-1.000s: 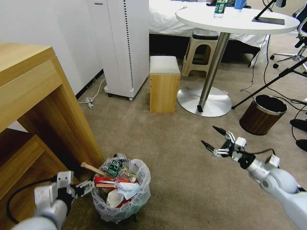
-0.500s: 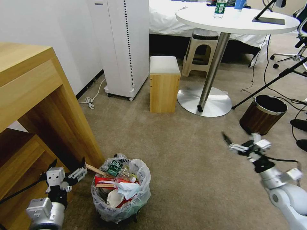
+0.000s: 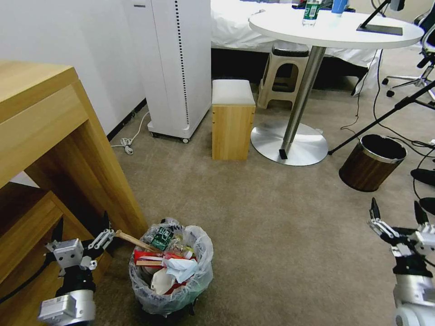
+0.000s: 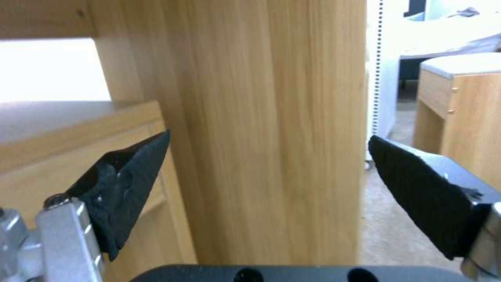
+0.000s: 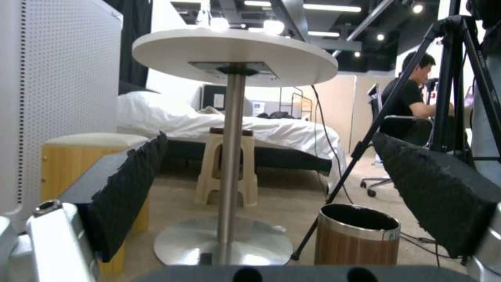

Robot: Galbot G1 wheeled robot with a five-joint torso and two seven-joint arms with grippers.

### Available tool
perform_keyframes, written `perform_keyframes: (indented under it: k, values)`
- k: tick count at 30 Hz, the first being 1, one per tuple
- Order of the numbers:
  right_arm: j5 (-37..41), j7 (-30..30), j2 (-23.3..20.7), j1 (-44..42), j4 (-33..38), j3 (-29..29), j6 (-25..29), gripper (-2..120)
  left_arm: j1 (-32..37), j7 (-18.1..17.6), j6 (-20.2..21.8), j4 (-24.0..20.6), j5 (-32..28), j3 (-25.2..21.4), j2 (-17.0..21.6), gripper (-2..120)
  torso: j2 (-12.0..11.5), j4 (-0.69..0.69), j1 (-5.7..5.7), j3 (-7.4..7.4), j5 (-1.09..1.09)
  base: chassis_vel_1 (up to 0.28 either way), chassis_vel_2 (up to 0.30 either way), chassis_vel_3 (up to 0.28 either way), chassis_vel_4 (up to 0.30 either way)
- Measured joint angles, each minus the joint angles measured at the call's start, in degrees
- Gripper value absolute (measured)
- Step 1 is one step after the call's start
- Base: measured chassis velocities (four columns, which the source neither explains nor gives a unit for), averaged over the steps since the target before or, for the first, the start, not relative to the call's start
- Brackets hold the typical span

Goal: Pick up the trash bin and place the garbage on the floor into it.

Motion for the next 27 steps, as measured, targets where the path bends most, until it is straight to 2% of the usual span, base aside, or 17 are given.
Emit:
perform_keyframes:
  k: [4,16,27]
  values:
    - [0.75,-1.7,1.18,-0.49,1.4,-0.32,1.4,100,0.85,-0.61,1.86,-1.57,0.56,0.11,-0.09,100,0.0,0.0,0.0,0.0,0.0,0.0,0.0,0.0,0.0]
    - [3.15,-2.16,2.37,-2.38,1.97,-1.06,2.25,100,1.97,-0.63,1.05,-1.74,2.17,1.51,-3.44,100,0.0,0.0,0.01,0.0,0.02,0.0,0.0,0.0,0.0]
    - [2.45,-3.3,1.17,-4.1,1.79,-1.17,1.89,100,3.17,-0.31,0.04,-1.47,2.49,2.63,-5.49,100,0.0,0.0,0.0,0.0,0.01,0.0,0.0,0.0,0.0]
